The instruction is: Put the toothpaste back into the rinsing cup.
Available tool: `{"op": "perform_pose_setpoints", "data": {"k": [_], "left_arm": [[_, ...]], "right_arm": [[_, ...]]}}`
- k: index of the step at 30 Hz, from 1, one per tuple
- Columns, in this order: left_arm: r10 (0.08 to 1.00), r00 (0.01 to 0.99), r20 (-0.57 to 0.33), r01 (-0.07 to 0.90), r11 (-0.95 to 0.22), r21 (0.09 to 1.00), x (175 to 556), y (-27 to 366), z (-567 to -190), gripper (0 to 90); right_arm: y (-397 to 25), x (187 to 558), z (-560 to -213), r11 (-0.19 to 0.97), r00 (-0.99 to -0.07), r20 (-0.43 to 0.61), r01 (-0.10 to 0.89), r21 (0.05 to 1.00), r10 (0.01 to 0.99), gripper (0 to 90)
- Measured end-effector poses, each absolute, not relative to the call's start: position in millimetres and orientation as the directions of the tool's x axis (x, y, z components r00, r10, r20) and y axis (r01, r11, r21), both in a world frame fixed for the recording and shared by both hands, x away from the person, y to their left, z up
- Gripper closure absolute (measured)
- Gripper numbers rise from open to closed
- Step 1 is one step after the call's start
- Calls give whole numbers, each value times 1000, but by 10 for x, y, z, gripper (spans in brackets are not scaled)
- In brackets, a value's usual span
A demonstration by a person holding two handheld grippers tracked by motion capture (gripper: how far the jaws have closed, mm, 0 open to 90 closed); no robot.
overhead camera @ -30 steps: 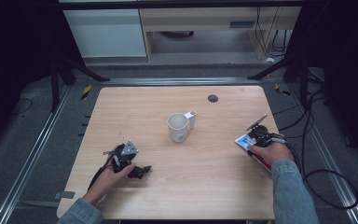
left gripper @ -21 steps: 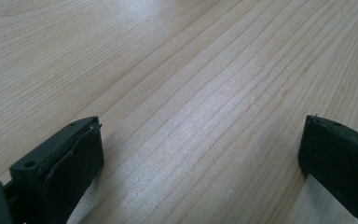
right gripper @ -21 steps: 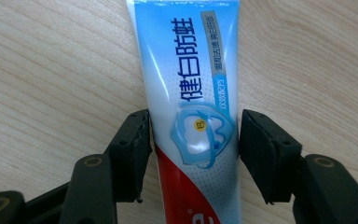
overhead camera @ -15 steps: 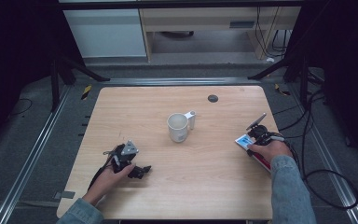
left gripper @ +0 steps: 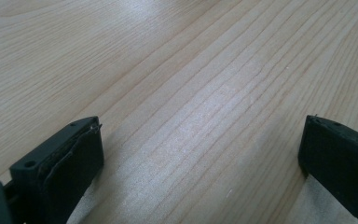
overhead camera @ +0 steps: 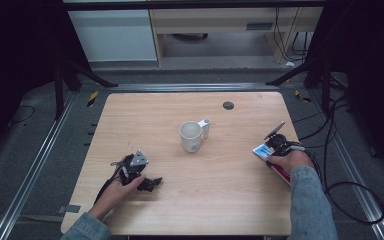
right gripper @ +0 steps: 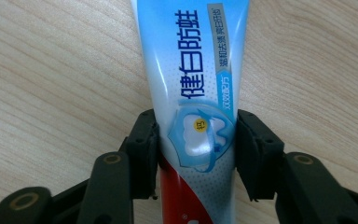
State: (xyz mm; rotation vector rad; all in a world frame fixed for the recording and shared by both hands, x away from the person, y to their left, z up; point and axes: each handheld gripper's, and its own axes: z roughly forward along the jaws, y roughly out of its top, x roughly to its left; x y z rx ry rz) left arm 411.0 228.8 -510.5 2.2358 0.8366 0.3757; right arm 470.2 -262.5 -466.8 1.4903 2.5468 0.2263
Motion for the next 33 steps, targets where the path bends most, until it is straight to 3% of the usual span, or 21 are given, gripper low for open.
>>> {"op": "perform_pose_setpoints", "data": {"k": [9, 21, 33], "left_arm": [[663, 748, 22, 457, -539, 708, 4110, 2288, -5105, 0], [663, 748, 22, 457, -539, 708, 4111, 2288, -5105, 0], [663, 748, 22, 457, -539, 707, 4111, 2288, -5104, 0]], "right_arm": [[-2634, 4707, -4612, 491, -484, -88, 845, 213, 871, 692], [-2661, 4649, -4515, 464, -453, -98, 858, 223, 886, 731], [-2624, 4532, -4069, 448, -449, -84, 824, 345, 890, 732]]}}
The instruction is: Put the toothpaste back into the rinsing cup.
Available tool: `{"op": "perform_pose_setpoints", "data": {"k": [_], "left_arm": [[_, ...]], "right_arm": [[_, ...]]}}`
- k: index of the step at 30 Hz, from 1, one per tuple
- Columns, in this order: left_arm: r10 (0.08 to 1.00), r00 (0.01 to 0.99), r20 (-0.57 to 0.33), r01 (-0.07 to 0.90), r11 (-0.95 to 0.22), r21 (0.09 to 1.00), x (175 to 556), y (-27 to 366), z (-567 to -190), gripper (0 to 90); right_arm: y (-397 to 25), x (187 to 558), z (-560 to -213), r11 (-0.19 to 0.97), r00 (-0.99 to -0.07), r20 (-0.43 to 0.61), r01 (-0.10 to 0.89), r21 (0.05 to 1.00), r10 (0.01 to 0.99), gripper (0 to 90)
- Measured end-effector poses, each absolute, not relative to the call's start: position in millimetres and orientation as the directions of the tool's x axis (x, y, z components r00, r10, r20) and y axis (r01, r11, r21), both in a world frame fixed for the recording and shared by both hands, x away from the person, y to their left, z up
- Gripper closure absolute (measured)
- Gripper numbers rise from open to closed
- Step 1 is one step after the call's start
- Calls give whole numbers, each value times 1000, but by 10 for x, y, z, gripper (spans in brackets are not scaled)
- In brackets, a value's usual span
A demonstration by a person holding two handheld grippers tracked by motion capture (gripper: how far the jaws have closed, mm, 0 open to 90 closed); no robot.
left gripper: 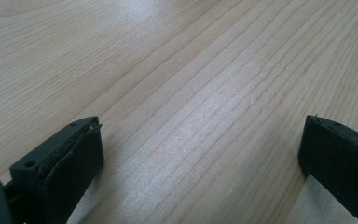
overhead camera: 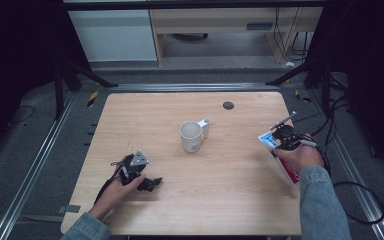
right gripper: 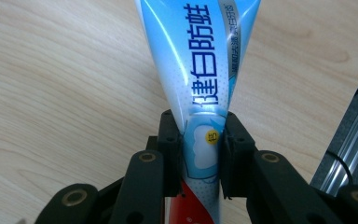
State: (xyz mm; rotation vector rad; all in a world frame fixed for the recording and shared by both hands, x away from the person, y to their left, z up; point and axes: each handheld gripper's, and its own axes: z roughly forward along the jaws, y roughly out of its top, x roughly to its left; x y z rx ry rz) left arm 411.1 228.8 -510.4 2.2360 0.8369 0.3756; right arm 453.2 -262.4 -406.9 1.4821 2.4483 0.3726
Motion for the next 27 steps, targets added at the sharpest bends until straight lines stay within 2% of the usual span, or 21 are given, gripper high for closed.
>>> {"op": "perform_pose_setpoints", "data": {"k": [7, 17, 27], "left_arm": [[663, 748, 22, 457, -539, 707, 4110, 2288, -5104, 0], [666, 746, 20, 458, -535, 710, 4109, 2286, -5106, 0], [665, 747, 22, 456, -536, 710, 4111, 2287, -5106, 0]], "right_arm": [[-2497, 4493, -3907, 427, -454, -48, 791, 437, 890, 732], [-2250, 4506, -3768, 440, -490, -36, 745, 501, 871, 732], [-1883, 4519, -3565, 471, -525, -75, 680, 562, 848, 732]]}}
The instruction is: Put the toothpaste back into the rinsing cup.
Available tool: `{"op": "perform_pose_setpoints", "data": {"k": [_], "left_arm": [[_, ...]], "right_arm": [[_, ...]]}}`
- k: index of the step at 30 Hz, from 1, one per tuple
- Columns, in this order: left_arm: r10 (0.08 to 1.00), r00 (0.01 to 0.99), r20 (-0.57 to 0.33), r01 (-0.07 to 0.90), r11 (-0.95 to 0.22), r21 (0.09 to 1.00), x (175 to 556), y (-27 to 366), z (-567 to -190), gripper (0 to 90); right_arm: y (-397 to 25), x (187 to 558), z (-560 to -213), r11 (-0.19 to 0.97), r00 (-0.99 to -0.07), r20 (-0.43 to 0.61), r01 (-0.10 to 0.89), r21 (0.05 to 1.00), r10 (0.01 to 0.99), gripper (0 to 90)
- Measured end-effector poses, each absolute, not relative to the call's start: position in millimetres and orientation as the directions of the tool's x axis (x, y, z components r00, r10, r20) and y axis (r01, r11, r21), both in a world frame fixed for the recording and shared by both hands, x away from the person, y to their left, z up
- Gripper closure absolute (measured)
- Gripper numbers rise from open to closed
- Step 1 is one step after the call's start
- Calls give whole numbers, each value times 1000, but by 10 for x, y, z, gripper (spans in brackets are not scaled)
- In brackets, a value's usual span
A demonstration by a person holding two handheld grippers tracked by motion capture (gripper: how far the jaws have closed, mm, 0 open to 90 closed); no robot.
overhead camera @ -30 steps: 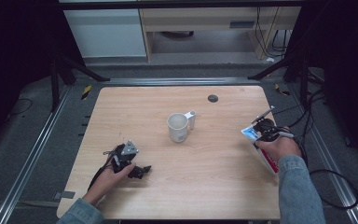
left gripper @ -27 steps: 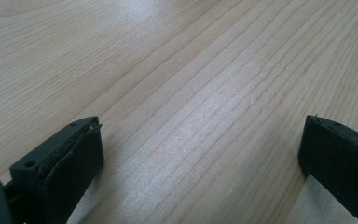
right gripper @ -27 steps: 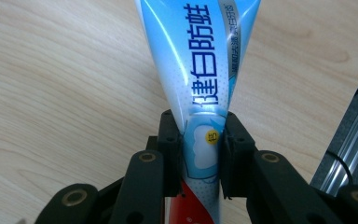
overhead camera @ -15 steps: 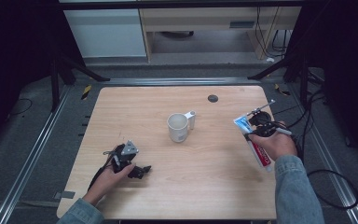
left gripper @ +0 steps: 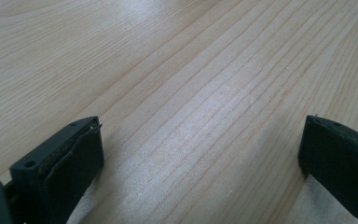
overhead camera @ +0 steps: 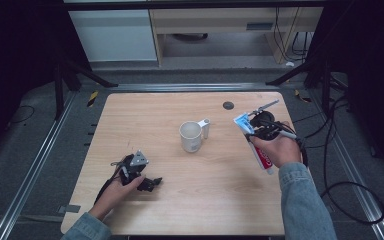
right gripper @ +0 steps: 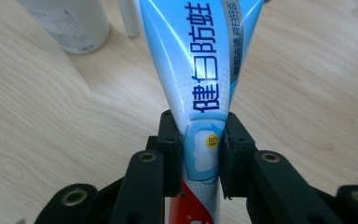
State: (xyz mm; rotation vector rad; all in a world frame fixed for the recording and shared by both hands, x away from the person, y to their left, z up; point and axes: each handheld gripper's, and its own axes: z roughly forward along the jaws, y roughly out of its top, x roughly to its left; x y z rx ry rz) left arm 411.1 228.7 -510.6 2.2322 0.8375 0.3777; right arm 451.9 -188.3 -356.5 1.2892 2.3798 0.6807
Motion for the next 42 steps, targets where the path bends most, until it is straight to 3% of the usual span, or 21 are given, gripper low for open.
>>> {"op": "perform_pose_setpoints", "data": {"k": [18, 42], "left_arm": [[665, 747, 21, 457, -536, 710, 4111, 2286, -5106, 0], [665, 747, 21, 457, -536, 710, 4111, 2286, -5106, 0]], "right_arm": [[-1411, 4607, -3467, 440, -570, -27, 603, 665, 821, 732], [-1163, 4673, -3391, 352, -529, -1, 563, 748, 849, 732]]}}
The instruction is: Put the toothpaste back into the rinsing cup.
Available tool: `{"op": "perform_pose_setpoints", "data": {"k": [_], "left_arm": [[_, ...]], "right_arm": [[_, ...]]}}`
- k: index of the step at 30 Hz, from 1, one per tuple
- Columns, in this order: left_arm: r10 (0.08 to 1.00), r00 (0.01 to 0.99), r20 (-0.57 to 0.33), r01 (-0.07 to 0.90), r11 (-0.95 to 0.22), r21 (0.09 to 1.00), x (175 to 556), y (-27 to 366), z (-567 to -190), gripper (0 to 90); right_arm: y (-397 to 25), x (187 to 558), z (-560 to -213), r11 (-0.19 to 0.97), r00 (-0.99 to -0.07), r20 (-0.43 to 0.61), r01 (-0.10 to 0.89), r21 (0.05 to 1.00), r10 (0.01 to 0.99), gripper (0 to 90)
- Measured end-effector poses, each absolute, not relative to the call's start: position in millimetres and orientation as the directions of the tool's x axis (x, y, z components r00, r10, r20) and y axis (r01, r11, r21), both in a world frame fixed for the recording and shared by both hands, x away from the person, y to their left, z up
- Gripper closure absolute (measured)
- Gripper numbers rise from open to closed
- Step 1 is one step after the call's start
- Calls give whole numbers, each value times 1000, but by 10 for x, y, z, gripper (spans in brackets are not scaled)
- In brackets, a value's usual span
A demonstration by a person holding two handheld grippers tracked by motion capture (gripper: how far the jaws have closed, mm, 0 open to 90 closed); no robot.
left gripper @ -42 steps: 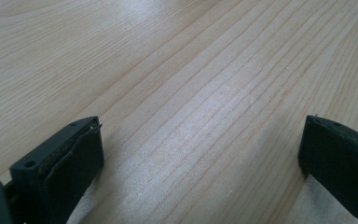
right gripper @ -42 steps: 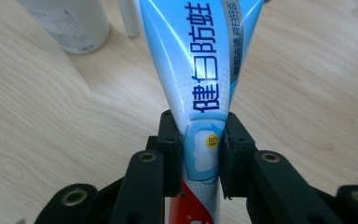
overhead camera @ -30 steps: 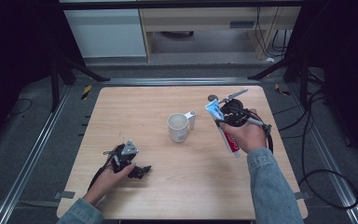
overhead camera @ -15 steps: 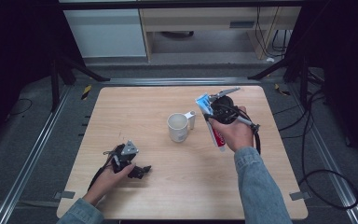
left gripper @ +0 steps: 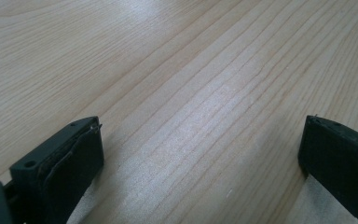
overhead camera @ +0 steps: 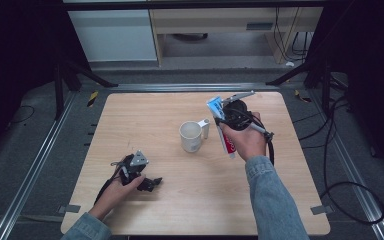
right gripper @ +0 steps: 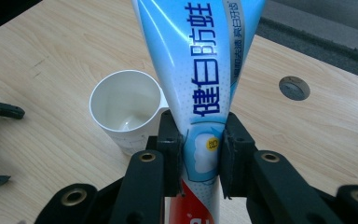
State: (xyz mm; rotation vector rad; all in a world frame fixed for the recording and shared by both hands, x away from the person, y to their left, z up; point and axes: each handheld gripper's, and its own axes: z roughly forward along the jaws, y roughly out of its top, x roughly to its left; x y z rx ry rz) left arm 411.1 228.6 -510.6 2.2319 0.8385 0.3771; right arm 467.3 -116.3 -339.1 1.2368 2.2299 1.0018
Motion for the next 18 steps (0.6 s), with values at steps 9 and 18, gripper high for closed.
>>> {"op": "perform_pose_setpoints", "data": {"k": [9, 18], "left_arm": [[666, 746, 21, 458, -536, 710, 4112, 2284, -5105, 0], [665, 747, 22, 458, -537, 708, 4112, 2285, -5104, 0]], "right_arm": [[-1123, 4665, -3347, 327, -509, -3, 549, 769, 861, 731], [-1009, 4655, -3205, 302, -493, -13, 510, 805, 870, 731]]}}
